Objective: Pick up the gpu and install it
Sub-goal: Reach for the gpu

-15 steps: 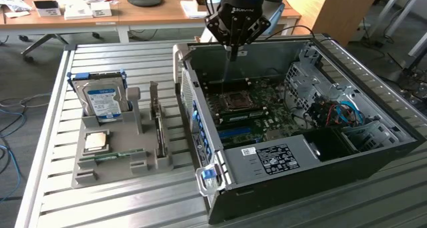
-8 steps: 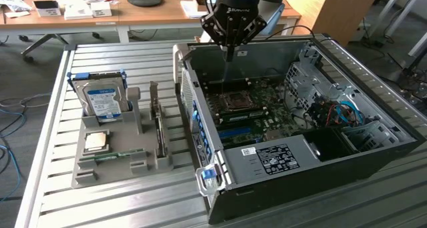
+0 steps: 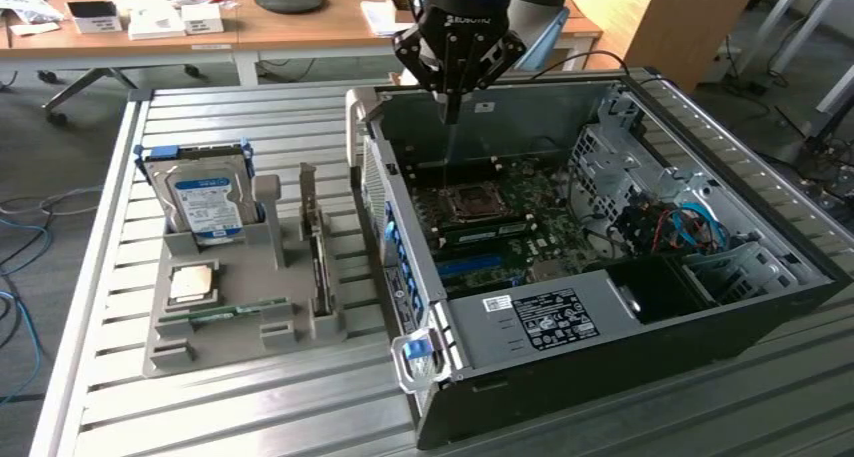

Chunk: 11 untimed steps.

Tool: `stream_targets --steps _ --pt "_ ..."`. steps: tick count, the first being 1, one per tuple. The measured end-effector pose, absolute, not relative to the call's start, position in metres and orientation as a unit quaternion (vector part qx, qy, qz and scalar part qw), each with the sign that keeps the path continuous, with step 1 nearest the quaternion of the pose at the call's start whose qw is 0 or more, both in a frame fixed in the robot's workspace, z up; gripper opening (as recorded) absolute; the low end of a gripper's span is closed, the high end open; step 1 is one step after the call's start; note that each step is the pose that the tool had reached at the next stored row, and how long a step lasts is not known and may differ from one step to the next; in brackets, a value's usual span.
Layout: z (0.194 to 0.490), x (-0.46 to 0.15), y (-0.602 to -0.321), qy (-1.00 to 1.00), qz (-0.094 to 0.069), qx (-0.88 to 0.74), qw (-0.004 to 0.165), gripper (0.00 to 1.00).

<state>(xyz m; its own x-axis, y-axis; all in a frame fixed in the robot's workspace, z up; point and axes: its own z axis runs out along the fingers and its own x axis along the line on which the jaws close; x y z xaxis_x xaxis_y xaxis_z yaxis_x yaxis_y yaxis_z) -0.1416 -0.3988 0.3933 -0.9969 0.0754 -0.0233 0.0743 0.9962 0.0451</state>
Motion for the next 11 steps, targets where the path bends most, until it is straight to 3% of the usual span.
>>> stream_targets --steps 11 --pt "0.3933 -0.1442 -0.3988 0.999 0.022 0.037 0.012 0.11"
